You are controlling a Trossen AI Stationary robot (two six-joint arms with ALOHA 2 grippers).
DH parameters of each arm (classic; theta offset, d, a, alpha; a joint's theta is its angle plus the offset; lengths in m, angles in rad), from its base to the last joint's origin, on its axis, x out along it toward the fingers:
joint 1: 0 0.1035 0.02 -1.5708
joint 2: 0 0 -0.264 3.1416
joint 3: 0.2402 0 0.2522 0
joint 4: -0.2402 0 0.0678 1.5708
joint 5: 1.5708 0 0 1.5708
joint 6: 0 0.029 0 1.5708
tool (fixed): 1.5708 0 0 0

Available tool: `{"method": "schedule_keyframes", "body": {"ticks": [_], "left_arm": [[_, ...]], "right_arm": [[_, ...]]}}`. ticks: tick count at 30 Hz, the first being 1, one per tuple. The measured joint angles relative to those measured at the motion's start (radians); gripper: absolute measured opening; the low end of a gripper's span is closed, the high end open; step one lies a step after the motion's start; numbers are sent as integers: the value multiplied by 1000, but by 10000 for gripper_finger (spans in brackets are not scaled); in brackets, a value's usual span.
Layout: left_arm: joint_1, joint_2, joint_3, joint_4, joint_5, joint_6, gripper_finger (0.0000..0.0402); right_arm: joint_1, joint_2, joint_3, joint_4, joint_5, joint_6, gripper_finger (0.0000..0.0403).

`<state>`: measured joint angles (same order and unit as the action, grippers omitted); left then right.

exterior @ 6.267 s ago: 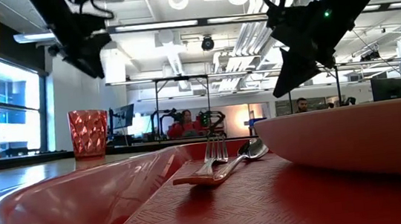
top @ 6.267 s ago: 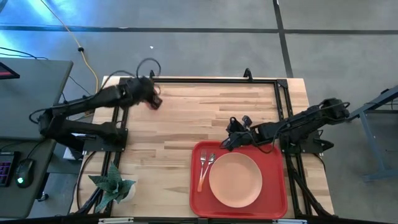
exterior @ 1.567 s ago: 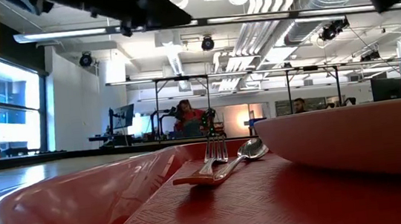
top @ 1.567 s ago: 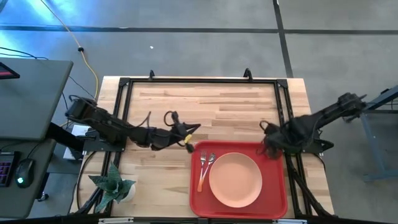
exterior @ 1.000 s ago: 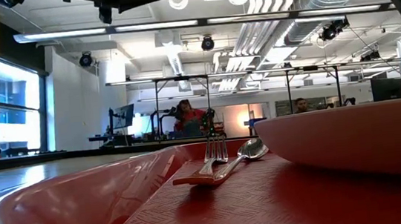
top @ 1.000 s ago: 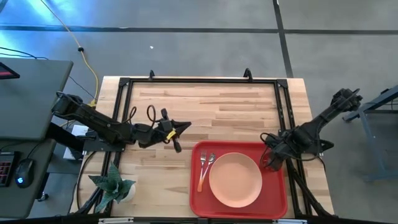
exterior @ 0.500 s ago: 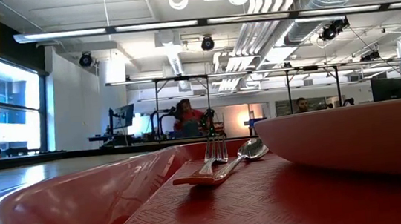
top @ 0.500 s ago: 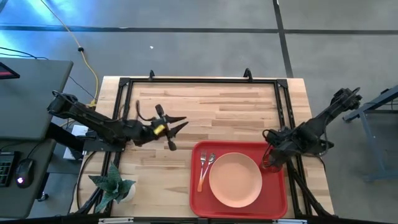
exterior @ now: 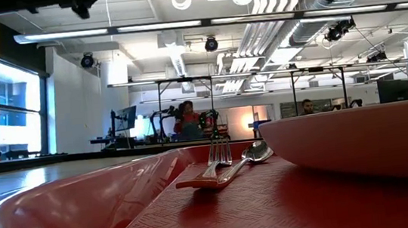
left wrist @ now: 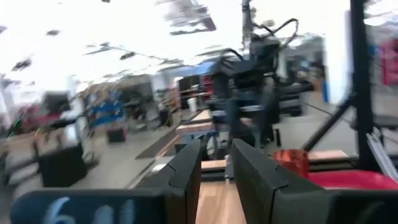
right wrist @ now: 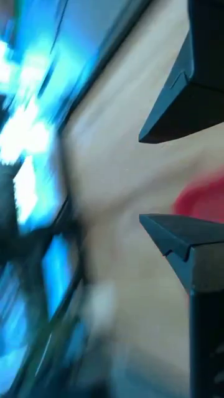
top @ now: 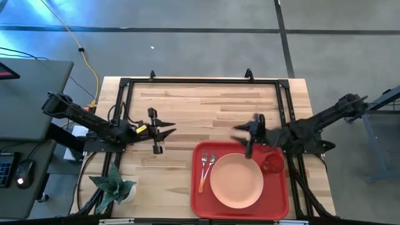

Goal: Pick and place plate/cup/fork/spoon on tray
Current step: Return to Home Position

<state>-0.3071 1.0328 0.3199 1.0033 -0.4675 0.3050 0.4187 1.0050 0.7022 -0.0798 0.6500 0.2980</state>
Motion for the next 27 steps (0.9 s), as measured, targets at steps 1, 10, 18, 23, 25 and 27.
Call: {"method": "schedule_keyframes", "body": {"ticks": [1, 10, 18, 23, 25, 27], "left_arm": [[0, -11, -13, 2, -28, -25, 79], [7, -125, -115, -11, 6, -57, 72], [49, -320, -196, -124, 81, -96, 47], [99, -349, -288, -127, 148, -163, 29], [113, -353, -310, -111, 149, -172, 22], [123, -354, -308, -128, 150, -187, 16]], "right_arm": [[-28, 5, -57, 185, -126, -67, 188], [-131, -139, -260, 525, -346, -254, 188], [-137, -445, -260, 172, -337, -214, 184], [-138, -440, -395, 391, -330, -210, 179], [-148, -428, -463, 506, -311, -248, 179], [-173, -427, -518, 603, -289, -255, 179]]}}
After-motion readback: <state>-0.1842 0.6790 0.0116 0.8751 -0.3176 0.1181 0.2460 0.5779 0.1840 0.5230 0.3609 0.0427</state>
